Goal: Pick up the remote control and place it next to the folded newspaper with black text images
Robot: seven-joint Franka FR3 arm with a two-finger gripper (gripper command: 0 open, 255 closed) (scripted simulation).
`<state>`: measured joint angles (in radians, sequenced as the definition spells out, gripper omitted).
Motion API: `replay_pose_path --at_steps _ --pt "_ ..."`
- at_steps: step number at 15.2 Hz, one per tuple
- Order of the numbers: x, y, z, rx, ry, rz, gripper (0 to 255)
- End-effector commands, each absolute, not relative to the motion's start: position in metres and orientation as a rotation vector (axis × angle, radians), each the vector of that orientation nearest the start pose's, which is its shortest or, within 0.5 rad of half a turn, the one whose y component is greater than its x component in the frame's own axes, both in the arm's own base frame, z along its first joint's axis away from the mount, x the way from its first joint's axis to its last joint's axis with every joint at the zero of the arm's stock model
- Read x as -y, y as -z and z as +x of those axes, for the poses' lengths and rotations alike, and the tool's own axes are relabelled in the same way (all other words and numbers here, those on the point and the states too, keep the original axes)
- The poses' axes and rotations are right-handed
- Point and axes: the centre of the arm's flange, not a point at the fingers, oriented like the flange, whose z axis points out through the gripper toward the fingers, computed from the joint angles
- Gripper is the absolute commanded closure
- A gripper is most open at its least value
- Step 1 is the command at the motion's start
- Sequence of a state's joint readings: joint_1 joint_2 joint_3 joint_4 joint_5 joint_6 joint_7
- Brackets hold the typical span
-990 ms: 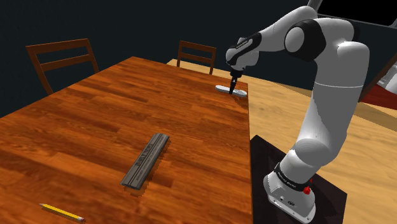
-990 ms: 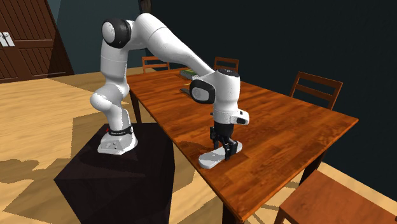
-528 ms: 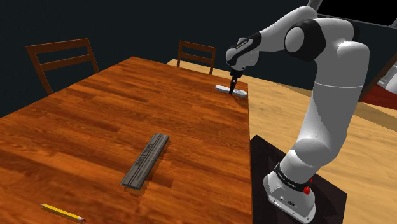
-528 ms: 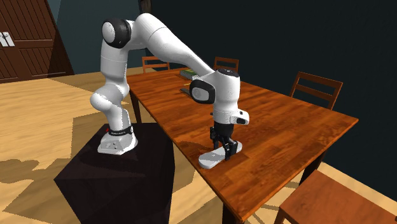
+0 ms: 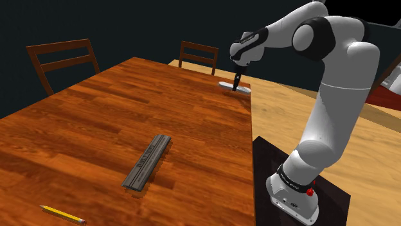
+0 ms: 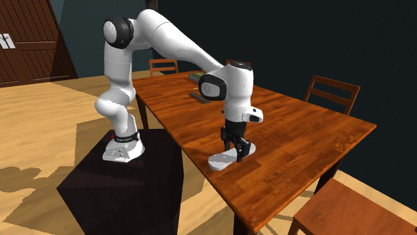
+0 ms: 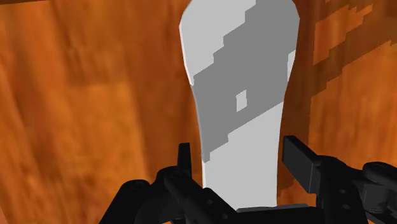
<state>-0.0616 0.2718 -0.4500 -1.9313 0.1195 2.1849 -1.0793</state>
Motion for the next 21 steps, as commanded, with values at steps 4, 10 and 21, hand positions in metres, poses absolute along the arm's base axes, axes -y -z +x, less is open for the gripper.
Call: replay_pose_path --at_steps 4,10,21 --pt "0.283 -0.389 0.539 0.804 -0.008 -3.059 255" --pt "0.283 -0.418 0.539 0.804 -0.008 -3.059 255" --pt "0.141 -0.419 0.511 0.804 -0.008 -3.059 255"
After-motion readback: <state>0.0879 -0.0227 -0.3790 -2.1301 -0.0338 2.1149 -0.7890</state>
